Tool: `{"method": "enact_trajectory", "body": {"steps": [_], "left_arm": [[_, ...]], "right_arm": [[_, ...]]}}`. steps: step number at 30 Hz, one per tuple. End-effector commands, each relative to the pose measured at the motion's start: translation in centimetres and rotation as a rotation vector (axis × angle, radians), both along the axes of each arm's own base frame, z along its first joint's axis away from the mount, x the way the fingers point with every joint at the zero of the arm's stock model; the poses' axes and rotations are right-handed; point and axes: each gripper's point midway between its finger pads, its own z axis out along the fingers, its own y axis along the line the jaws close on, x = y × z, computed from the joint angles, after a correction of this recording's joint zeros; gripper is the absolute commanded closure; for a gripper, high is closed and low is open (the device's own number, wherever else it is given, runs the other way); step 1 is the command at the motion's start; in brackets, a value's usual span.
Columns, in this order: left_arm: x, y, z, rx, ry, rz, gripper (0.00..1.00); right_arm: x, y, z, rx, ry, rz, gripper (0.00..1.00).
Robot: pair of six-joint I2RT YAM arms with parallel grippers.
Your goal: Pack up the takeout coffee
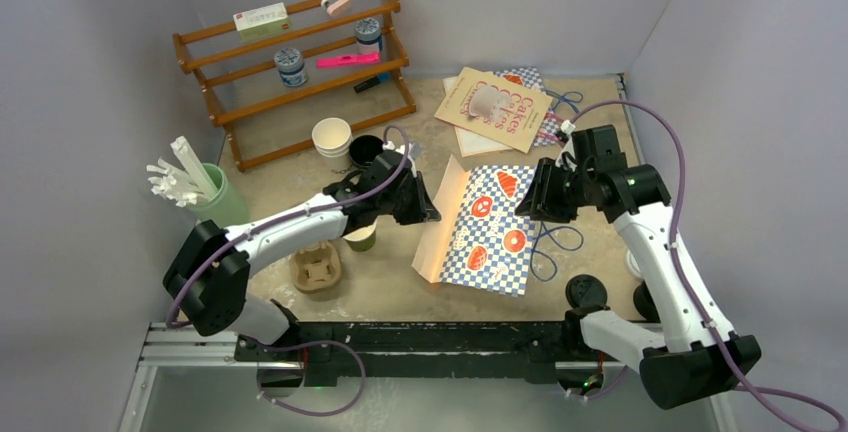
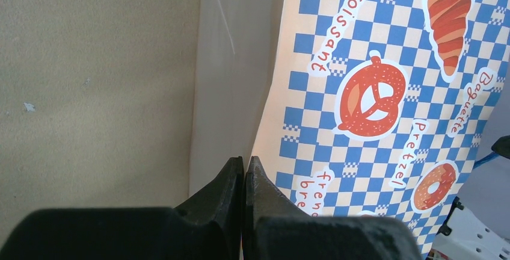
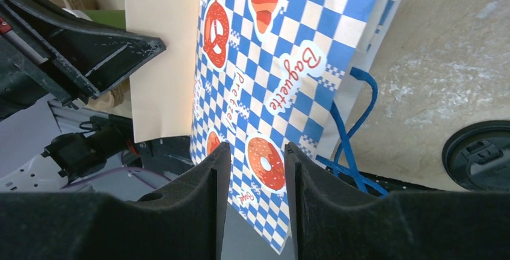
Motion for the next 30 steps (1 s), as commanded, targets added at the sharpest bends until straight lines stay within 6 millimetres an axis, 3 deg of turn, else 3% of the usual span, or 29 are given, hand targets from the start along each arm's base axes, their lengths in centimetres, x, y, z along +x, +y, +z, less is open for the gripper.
{"method": "enact_trajectory", "body": {"steps": [1, 8, 15, 30], "left_arm": [[0.1, -0.4, 1.4, -0.056, -0.025, 0.013, 1.00], [0.0, 0.2, 1.2, -0.043, -0.020, 0.029, 1.00], [0.0, 0.5, 0.6, -0.033, 0.000, 0.043, 1.00], [0.0, 1.0, -0.7, -0.047, 0.042, 0.060, 1.00]], "right_arm": [[0.5, 1.4, 0.0, 0.068, -0.011, 0.040, 0.60], [1.2, -0.6, -0.7, -0.036, -0.010, -0.053, 0.52], [1.1, -2.3, -0.7, -0.116, -0.024, -0.105, 0.51], [0.8, 0.9, -2.1, 0.034, 0.037, -0.008, 0.55]]}}
